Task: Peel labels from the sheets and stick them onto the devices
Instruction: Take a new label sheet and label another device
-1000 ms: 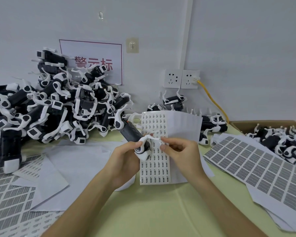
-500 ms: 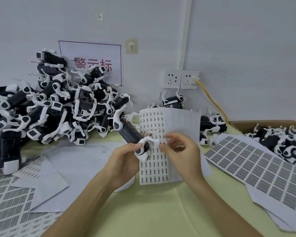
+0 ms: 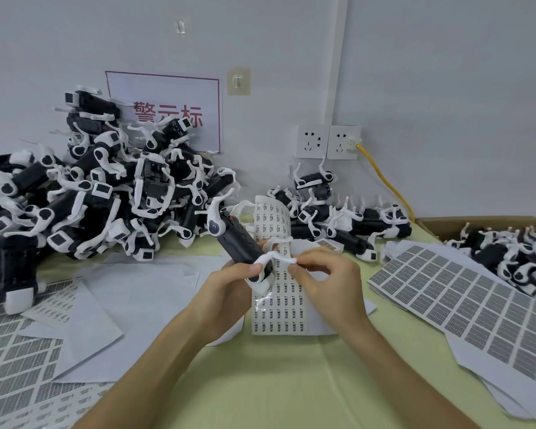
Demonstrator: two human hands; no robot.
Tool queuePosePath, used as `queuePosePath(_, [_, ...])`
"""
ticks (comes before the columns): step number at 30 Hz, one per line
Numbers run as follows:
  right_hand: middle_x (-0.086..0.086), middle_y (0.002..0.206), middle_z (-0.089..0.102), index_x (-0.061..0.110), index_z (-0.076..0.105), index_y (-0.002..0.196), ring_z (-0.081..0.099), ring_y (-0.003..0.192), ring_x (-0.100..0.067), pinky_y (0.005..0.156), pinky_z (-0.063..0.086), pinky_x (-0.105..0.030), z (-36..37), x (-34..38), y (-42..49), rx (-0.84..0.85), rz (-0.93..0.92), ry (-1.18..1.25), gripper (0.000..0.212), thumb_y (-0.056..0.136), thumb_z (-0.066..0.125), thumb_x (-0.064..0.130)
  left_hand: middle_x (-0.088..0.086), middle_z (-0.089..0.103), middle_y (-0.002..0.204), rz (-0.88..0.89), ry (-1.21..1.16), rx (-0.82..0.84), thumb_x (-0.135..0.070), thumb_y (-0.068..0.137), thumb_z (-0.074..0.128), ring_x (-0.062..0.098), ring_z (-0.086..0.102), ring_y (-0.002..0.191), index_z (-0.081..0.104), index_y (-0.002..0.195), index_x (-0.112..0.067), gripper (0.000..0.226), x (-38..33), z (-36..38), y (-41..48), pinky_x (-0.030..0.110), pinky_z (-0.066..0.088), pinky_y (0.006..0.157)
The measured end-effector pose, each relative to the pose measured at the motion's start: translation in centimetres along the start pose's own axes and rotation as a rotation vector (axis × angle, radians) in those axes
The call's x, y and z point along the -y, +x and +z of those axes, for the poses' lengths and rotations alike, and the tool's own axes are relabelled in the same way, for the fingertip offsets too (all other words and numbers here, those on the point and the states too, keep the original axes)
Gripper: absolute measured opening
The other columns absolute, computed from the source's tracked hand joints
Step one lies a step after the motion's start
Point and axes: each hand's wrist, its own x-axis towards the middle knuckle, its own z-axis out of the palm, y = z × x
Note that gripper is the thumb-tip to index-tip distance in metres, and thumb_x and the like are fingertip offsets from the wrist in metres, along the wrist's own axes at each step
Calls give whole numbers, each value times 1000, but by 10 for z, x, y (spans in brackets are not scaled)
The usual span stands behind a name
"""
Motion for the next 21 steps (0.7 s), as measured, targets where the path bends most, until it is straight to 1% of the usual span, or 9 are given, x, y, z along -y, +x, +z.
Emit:
queuePosePath(4, [20, 85, 72, 15, 83, 92, 71, 80, 1, 73, 52, -9, 0, 0, -1, -57, -51, -29, 16, 78, 87, 7, 17, 61, 134, -3, -20, 4, -23, 80, 72, 34, 55, 130, 45, 148, 2, 78, 0, 3, 0, 54, 33, 121])
queuePosePath(6, [24, 85, 71, 16, 83, 93, 71, 78, 4, 72, 51, -7, 0, 0, -1, -80, -59, -38, 18, 78, 87, 7, 16, 62, 132, 2, -20, 30, -27, 76, 81, 34, 57, 127, 45, 146, 2, 84, -1, 4, -1, 51, 37, 117])
queuePosePath(8, [25, 85, 71, 16, 83, 94, 71, 77, 5, 72, 52, -7, 0, -2, -1, -92, -72, -45, 19, 78, 87, 8, 18, 61, 137, 10, -41, 31, -28, 75, 84, 37, 54, 133, 45, 147, 1, 87, -1, 4, 0, 52, 35, 120])
queuePosePath(11, [20, 89, 73, 14, 83, 97, 70, 79, 6, 73, 52, -7, 0, -4, -1, -117, -145, -84, 20, 78, 87, 8, 25, 46, 156, -1, -88, -4, -22, 83, 69, 45, 39, 148, 41, 154, 0, 79, -1, 4, 0, 58, 23, 126])
queuePosePath(13, [17, 92, 73, 13, 82, 97, 70, 83, 7, 75, 52, -7, 1, -6, -1, -138, -192, -109, 20, 78, 87, 7, 23, 56, 148, -5, -75, 35, -22, 86, 66, 42, 50, 141, 52, 147, -3, 65, -3, 5, -2, 55, 31, 123])
queuePosePath(15, [16, 93, 73, 13, 82, 97, 70, 86, 7, 76, 52, -6, 1, -7, -1, -150, -216, -127, 21, 78, 87, 6, 13, 69, 128, 5, -74, 105, -25, 85, 74, 31, 63, 124, 66, 131, -11, 48, -4, 7, -3, 50, 37, 116])
queuePosePath(16, [15, 93, 73, 13, 82, 97, 70, 87, 6, 76, 52, -7, 1, -7, 0, -155, -227, -135, 20, 78, 87, 5, 11, 68, 126, 10, -96, 109, -27, 83, 77, 30, 62, 122, 66, 131, -12, 51, -4, 7, -3, 50, 35, 116])
queuePosePath(19, [8, 93, 77, 12, 83, 94, 71, 85, 0, 75, 56, -14, 0, -7, 0, -154, -245, -143, 18, 79, 86, 3, 13, 60, 133, 10, -166, 72, -29, 77, 83, 34, 49, 126, 54, 144, -12, 75, -4, 7, -1, 49, 32, 117])
queuePosePath(21, [7, 92, 77, 12, 82, 93, 72, 83, -3, 73, 59, -20, 1, -5, 0, -134, -203, -115, 16, 80, 85, 3, 11, 61, 132, 4, -152, 78, -31, 78, 83, 32, 52, 124, 56, 143, -14, 72, -5, 7, -1, 44, 40, 112])
